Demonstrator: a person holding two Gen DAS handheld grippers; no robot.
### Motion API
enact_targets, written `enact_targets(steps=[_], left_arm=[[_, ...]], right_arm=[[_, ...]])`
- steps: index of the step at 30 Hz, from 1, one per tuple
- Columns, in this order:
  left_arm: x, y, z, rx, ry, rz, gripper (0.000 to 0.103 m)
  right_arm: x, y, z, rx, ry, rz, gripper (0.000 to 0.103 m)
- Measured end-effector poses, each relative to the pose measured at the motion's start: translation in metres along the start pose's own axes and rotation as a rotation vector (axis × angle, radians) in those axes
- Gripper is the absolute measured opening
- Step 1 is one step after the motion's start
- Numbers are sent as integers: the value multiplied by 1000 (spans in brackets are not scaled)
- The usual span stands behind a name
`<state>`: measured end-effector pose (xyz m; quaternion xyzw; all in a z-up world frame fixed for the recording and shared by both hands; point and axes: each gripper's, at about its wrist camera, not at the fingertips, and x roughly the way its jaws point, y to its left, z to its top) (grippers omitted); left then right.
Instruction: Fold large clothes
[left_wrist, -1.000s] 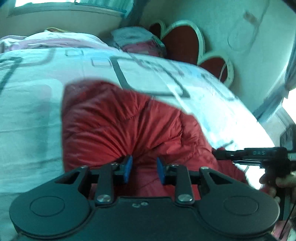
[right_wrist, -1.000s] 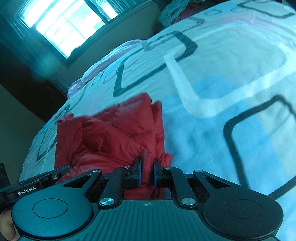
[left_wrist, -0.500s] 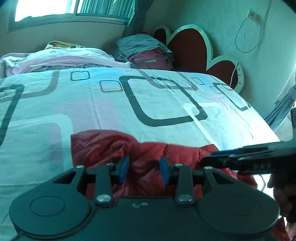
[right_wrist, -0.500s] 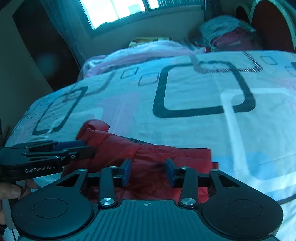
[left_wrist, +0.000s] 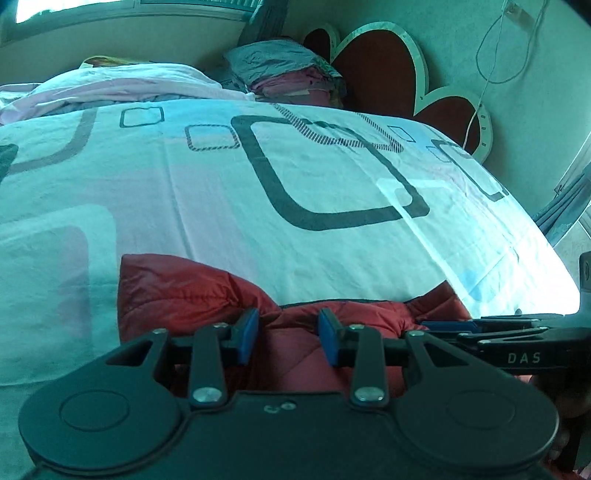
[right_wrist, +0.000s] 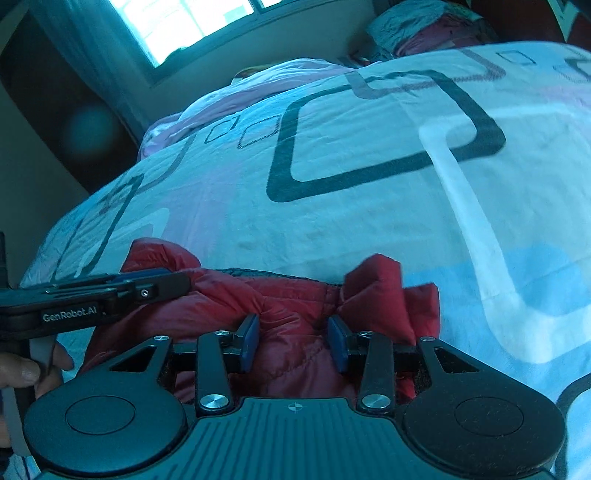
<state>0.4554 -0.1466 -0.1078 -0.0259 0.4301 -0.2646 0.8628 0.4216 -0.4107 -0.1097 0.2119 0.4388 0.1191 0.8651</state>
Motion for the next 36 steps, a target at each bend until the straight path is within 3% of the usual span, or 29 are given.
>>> enact_targets(steps=[5,6,8,10,12,15,22,30,32,36], left_arm=[[-9,-2,5,19,4,0,38],[-18,-4,6,17,-14,7,50],[-48,-13,2,33,-79,20,65],[-73,-24,-9,57,-122,1,63],[-89,-36,-22,80,-117,-8,52],[-105,-53,-46,90,-118,-25,44],[-92,-68,-80,129,-57,38,45],[-75,-58,-93,109,-71,61,44],[-92,-66,-89,109,-74,88,42],[-137,-80,-97,90,-93,45,42]], right_arm=[[-7,0,4,15,11,4,40],[-17,1,6,25,2,-11,40],[-47,4,6,8,-55,-28,40],[-73,4,4,7,-81,-13,40],[-98,7,-5,-11,-91,12,40],[-115,13,-22,-58,-69,19,44],[-102,6,-56,-76,-24,-16,44],[-80,-9,-65,-83,11,-28,44],[-96,-3,-61,-89,-9,-36,44],[-152,16,-62,-149,-86,51,44]])
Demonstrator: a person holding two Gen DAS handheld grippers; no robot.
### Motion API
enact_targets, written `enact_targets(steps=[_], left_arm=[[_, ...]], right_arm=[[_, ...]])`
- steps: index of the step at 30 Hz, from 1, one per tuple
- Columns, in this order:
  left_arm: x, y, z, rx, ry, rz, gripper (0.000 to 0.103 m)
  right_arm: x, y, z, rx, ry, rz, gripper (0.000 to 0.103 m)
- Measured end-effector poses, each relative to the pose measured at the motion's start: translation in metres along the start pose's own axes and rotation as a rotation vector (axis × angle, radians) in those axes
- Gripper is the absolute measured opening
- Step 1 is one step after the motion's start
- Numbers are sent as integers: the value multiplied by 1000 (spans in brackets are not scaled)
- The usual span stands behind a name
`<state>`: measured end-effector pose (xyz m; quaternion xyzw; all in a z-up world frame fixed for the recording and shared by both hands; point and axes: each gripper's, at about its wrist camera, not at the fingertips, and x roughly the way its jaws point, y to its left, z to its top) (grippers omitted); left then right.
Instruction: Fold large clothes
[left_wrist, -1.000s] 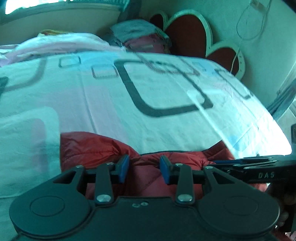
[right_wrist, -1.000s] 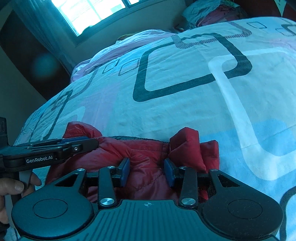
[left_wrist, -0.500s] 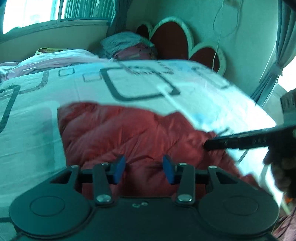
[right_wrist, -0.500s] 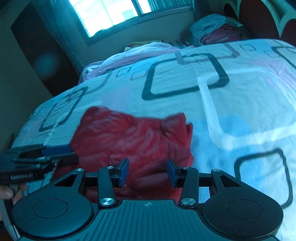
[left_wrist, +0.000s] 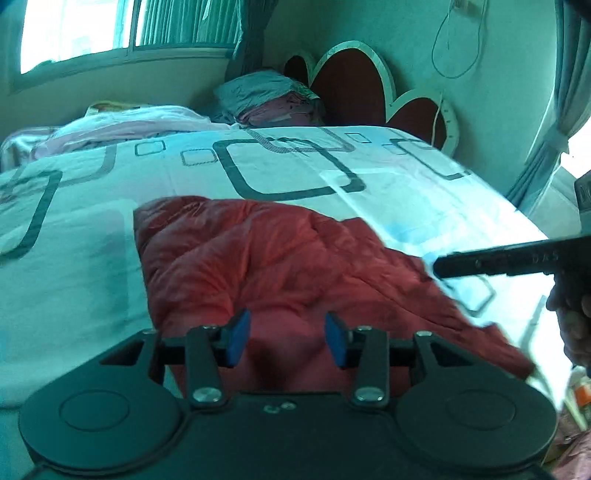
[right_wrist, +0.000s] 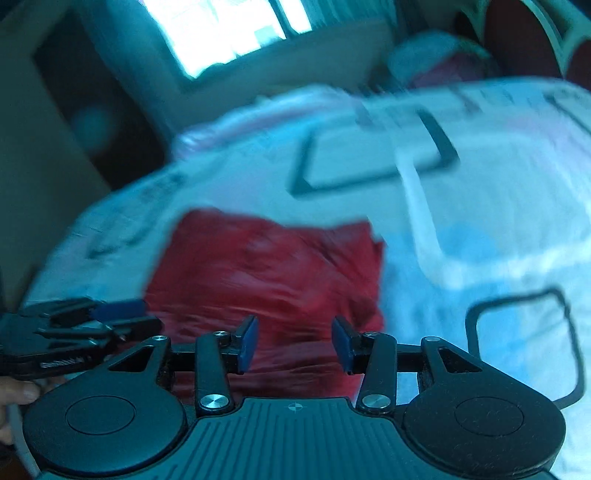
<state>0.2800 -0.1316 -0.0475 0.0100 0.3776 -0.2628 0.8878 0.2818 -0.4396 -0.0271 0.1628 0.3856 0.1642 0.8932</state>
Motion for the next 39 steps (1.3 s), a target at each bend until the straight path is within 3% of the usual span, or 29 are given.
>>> enact_targets(steps=[6,13,18,22,26,29,32,36,39], left_arm=[[-33,-20,-25,-74,64,-64,39],[-24,-38,-59,40,89,61,41],[-14,-38,-80,42,81,90,41],[-5,-52,-86,125,84,172,41],[-19,-48,-76,68,81,157,41],[-45,-46,-70,49,34,156,41],[-57,-42,-74,21,39,147,38],[-51,-36,-86,-35,73,152,40],[-41,-39,-94,-43,93,155,40]], right_arm=[[-36,29,-28,-102,61,66,44],[-13,41,-72,-215,133,4,43],[14,31,-89,-209,169,-4,41],[31,27,-101,-229,166,-28,41],[22,35,-89,-245,188,-52,41],[-5,41,-76,-261,121,-49,42],[-20,49,-70,-298,101,-22,41],[-13,61,-90,-366,164,-14,41],[10,57,-109,-371,226,-65,41]])
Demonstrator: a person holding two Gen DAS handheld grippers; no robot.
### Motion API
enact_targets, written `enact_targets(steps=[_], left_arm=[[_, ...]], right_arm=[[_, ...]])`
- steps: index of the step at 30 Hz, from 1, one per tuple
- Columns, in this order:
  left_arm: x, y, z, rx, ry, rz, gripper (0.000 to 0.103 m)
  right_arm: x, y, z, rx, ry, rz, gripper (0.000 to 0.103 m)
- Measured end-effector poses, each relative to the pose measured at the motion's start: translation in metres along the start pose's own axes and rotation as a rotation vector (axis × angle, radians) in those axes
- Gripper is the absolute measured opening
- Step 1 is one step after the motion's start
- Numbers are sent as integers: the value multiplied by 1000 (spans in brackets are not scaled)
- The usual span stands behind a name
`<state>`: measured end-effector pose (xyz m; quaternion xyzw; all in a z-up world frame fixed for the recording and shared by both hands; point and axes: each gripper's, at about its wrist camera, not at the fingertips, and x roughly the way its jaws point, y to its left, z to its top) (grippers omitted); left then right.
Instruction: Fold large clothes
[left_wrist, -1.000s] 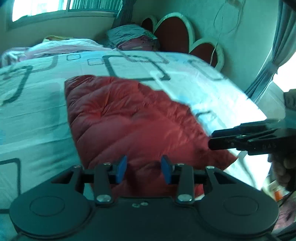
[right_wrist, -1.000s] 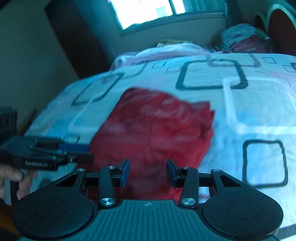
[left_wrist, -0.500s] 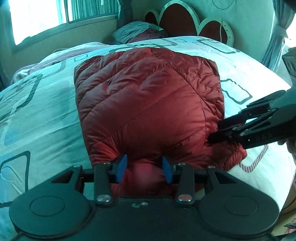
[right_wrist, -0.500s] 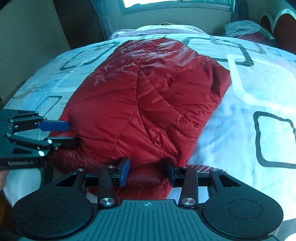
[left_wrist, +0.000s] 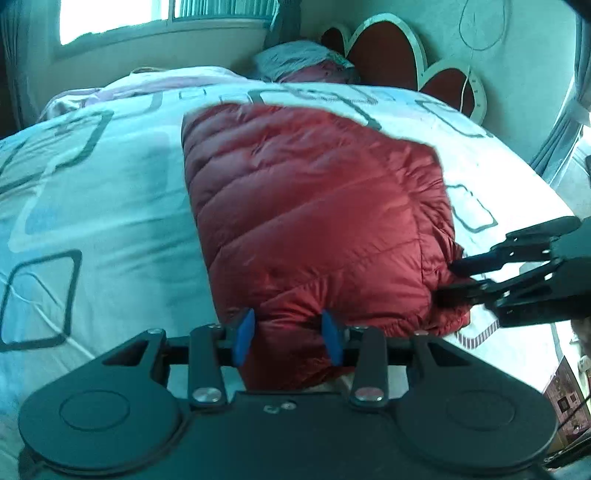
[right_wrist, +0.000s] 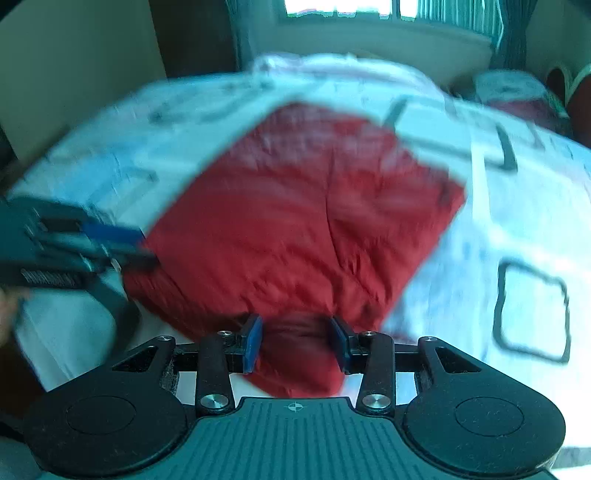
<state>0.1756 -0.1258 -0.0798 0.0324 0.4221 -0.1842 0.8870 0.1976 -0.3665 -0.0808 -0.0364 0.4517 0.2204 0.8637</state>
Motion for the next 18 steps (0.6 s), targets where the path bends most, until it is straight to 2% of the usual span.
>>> enact_targets(steps=[5,7,8,9,11,13,16,18], left_arm=[[-5,6,6,-36,-3,-20,38],[-22,8,18,-42,-73,-33,37],[-28,7,25,-34,-103,-30,41],[-31,9,34,-32,-132,-40,42],[-24,10,51,-30,-159,-75,42],[-9,5,65,9,-181,-74,42],[24,4,78,7,-116,-102,41],[42,2,72,49,-68,-77,44]], right_arm=[[2,-4,4,11,19,6,41],[-21,-11,13,33,-54,-1,41],[-30,-16,19,53,-95,-1,42],[-36,-20,26,72,-126,-2,42],[-39,-30,44,99,-175,-3,42],[-29,-34,61,101,-191,3,41],[-4,-38,76,114,-179,2,41],[17,-38,74,125,-134,2,41]])
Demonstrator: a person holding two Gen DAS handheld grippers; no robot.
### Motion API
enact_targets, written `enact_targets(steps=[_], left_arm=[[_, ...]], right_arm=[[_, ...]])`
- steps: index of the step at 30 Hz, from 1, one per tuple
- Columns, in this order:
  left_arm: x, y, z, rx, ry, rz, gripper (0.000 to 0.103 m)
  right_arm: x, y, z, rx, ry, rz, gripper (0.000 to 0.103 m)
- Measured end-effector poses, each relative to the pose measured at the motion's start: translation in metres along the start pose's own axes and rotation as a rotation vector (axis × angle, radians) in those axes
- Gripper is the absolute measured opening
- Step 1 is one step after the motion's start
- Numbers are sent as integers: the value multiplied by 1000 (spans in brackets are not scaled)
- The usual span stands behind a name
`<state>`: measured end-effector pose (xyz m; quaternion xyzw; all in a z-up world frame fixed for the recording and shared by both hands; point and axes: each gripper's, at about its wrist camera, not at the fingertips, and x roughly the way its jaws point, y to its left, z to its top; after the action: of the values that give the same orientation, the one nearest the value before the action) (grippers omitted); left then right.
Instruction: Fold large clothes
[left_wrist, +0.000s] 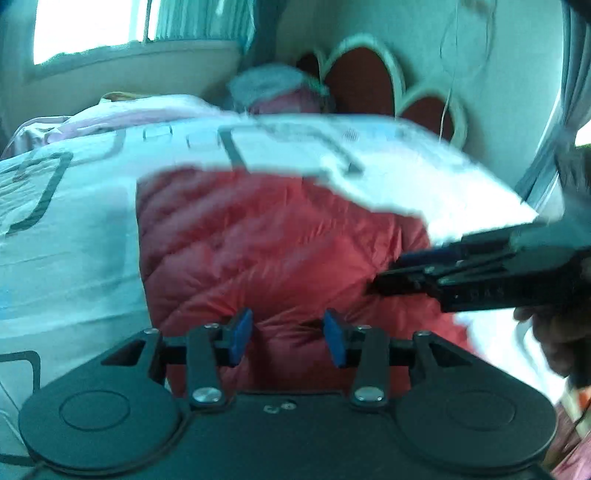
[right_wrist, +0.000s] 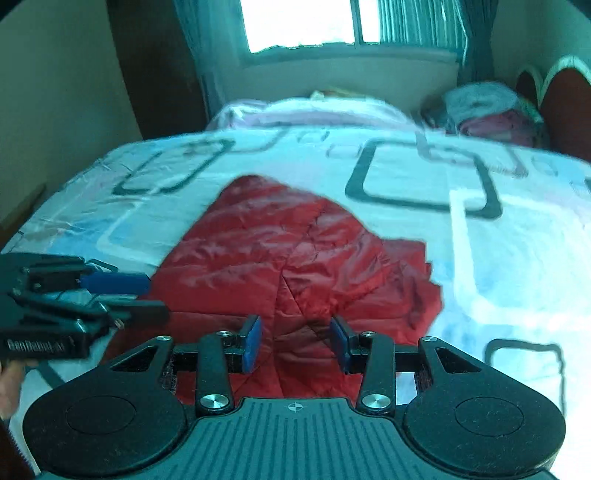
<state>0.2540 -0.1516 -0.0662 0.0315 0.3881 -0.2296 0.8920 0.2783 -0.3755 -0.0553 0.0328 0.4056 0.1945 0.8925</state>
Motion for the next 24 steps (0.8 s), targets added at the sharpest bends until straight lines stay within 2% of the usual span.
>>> enact_targets(steps=[3,8,10,12,15,20,24], left_arm=[[11,-2,-9,23,36,33,44],[7,-6,-6,26,40,44,42],[-4,-7,3,42,4,53,44],[-9,-7,12,77,-35,87,52],[0,-5,23,87,-32,107,52],[20,-2,23,90,14,112,54],[22,0,20,91,19,117,54]], right_arm=[[22,-7,-14,14,34,8,41],[23,-11,-13,34,37,4,41],[4,-13,-4,36,-20,-10,41],[-11,-16,5,52,-105,-29,41],[-12,-34,17,100,-153,-66,41],[30,-63,11,165,-2,-106,41],[36,-76,2,225,4,-78,41]])
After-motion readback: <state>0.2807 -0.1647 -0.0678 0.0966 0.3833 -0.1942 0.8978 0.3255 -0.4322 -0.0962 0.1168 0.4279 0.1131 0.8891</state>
